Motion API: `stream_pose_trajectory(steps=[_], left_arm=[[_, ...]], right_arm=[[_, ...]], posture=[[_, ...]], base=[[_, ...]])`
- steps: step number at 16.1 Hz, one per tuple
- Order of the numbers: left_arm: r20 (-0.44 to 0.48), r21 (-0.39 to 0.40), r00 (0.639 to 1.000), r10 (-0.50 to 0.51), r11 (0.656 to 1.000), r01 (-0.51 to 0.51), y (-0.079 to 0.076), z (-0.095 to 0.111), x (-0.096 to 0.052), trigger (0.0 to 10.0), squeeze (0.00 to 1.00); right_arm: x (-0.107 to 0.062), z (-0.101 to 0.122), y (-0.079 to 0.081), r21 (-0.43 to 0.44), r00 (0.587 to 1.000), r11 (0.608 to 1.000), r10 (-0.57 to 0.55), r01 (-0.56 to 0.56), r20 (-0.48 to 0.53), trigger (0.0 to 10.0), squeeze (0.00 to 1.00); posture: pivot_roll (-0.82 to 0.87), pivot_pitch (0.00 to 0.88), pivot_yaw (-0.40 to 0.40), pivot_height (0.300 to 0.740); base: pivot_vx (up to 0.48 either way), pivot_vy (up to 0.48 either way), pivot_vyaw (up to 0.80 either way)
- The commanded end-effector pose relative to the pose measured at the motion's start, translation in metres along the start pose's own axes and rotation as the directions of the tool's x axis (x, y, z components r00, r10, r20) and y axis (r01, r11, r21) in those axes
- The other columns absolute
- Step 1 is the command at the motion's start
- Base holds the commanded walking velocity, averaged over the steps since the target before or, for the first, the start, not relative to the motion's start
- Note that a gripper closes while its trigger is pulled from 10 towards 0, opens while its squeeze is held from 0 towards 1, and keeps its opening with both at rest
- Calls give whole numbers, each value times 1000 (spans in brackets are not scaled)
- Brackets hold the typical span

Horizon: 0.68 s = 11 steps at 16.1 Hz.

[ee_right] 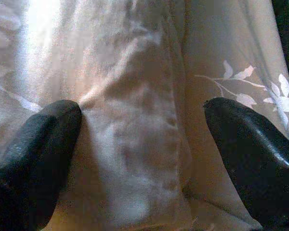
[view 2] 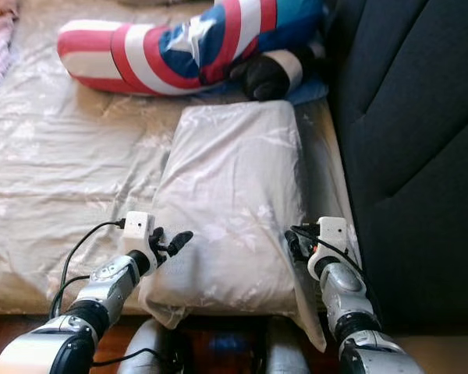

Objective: Clean up the room

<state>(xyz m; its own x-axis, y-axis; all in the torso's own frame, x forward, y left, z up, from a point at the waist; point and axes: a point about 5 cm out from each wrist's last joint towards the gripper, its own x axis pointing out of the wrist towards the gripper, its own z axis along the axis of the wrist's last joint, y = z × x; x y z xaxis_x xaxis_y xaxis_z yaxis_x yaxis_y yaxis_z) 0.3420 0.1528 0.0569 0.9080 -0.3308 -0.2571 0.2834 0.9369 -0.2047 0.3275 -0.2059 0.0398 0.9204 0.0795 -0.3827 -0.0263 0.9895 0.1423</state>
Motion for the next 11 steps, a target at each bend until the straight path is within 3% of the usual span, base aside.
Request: stream_pose_trajectory(steps=[1,6,7,9,10,11], left_arm=[[-16,-32,999,41,999,-42,10,-4,-5,10000,1000],[43,-62,996,81,995,-78,27,10,-10,10000,1000],[67,-91,993,101,991,-95,32,13,-12,10000,1000],[87,-121,988,129,986,-118,37,16,-13,10000,1000],[87,-119,988,128,986,-117,37,16,-14,10000,643],[92,-124,988,120,986,-108,37,16,-14,10000,0]], right_arm=[[-3,-5,-8,13,999,1000,-21,21,-34,10000,1000],[0,7,-6,46,1000,999,17,-17,-2,10000,980],[3,13,-1,57,998,997,58,-60,27,10000,51],[5,15,4,62,997,995,76,-77,22,10000,0],[5,14,6,52,997,995,81,-81,16,10000,0],[6,13,9,40,995,995,95,-96,8,10000,0]], posture=[[-28,341,-23,656],[-10,334,-6,656],[-8,333,-5,656],[-2,335,-3,656],[1,336,-3,656],[11,336,0,656]], base=[[0,0,0],[0,0,0],[0,0,0],[0,0,0],[0,0,0],[0,0,0]])
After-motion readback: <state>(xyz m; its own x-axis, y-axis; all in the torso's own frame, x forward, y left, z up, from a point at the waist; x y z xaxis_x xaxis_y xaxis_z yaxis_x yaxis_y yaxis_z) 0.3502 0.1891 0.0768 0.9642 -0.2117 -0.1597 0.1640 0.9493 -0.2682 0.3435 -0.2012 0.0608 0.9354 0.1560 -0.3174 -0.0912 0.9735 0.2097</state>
